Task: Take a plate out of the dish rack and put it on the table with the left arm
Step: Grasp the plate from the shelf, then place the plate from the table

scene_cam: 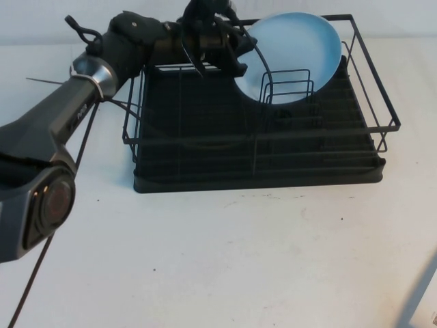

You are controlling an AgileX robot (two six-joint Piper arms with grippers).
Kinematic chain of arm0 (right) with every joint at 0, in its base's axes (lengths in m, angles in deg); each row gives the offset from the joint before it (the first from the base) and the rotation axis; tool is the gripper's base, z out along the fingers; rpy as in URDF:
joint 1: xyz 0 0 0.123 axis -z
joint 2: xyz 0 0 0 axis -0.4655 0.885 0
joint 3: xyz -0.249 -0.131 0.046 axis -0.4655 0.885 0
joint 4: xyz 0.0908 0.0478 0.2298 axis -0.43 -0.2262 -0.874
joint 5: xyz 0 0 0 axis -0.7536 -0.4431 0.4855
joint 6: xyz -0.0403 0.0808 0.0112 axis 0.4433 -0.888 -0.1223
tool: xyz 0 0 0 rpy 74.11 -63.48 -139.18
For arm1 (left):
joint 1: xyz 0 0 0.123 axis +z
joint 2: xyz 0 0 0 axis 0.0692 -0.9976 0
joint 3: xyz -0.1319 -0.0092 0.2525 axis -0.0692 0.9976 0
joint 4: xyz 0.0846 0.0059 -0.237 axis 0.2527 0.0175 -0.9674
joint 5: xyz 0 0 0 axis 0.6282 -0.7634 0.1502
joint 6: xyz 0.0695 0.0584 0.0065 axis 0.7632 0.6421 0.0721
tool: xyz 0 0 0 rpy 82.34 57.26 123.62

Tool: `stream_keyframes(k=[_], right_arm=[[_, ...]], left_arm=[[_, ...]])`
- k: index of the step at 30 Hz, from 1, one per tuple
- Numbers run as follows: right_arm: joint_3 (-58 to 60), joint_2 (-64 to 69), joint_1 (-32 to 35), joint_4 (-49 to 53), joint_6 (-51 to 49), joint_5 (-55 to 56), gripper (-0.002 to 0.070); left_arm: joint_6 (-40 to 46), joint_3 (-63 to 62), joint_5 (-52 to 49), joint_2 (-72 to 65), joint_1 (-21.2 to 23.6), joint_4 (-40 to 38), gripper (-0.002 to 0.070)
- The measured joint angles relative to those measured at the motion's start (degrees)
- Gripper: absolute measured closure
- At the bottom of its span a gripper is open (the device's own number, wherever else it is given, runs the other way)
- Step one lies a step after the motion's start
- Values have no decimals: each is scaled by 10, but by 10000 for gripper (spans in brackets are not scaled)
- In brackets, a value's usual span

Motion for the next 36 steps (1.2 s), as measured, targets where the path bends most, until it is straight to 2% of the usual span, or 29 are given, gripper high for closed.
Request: stream_keyframes(k=[8,12,18,23,26,31,36], right_arm=[[0,0,0,0,0,0,694],[0,0,0,0,0,0,694],[0,0,0,0,0,0,694],[0,0,0,0,0,-1,694],[0,0,0,0,0,-1,694],[0,0,0,0,0,-1,694],[0,0,0,0,0,-1,694]], left_arm=[[1,0,-55,75,24,0,613],[-22,0,-128,125,41,-1,620],[-151,0,-218,221,67,45,620],[-328,0,-330,290,93,125,620],[-412,6,-346,313,102,157,620],[-478,59,-349,329,110,173,620],[-478,200,-344,385,108,180,620]])
